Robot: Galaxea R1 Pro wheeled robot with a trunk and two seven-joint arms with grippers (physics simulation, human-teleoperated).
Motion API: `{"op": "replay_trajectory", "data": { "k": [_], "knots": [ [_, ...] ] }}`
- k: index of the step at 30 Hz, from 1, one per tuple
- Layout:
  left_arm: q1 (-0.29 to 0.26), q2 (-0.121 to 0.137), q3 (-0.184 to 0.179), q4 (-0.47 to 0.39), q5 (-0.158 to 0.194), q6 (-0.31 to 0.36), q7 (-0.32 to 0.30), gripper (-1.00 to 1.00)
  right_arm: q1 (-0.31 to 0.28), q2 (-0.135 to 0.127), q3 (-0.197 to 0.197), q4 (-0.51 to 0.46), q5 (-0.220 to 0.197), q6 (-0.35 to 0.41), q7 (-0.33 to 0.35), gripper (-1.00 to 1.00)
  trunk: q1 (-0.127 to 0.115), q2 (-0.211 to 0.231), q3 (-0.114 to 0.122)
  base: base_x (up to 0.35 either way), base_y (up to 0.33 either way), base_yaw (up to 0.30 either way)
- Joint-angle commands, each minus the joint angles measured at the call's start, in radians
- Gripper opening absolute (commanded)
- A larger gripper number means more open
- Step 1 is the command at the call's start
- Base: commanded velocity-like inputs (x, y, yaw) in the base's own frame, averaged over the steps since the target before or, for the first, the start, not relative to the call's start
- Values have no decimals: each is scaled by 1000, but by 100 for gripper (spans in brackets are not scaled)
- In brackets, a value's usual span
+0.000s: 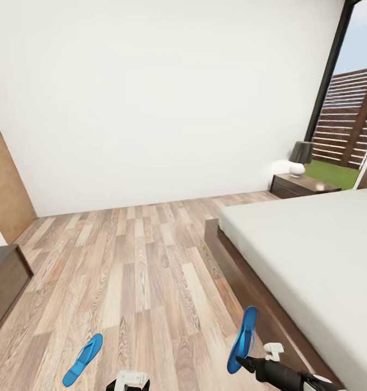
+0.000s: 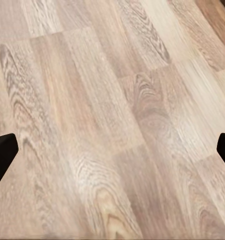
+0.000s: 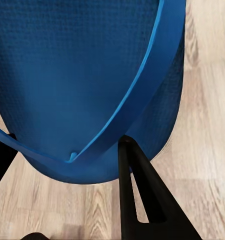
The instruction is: In the bedroom, move the book from the bed onto either nightstand, and place the two sandals side by side next to the bed.
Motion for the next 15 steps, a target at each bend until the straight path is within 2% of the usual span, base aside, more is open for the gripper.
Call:
{"op": "replay_trajectory", "data": {
  "k": [1,12,15],
  "knots": [
    [-1,0,-1,1,6,-3,-3,100,-1,0,7,3,-7,-7,5,-100,0,0,-1,0,0,273],
    [-1,-1,-1,1,6,-3,-3,100,-1,0,7,3,-7,-7,5,-100,0,0,-1,0,0,268],
    [-1,-1,-1,1,6,-3,-3,100,-1,0,7,3,-7,-7,5,-100,0,0,-1,44,-42,190]
  ]
}}
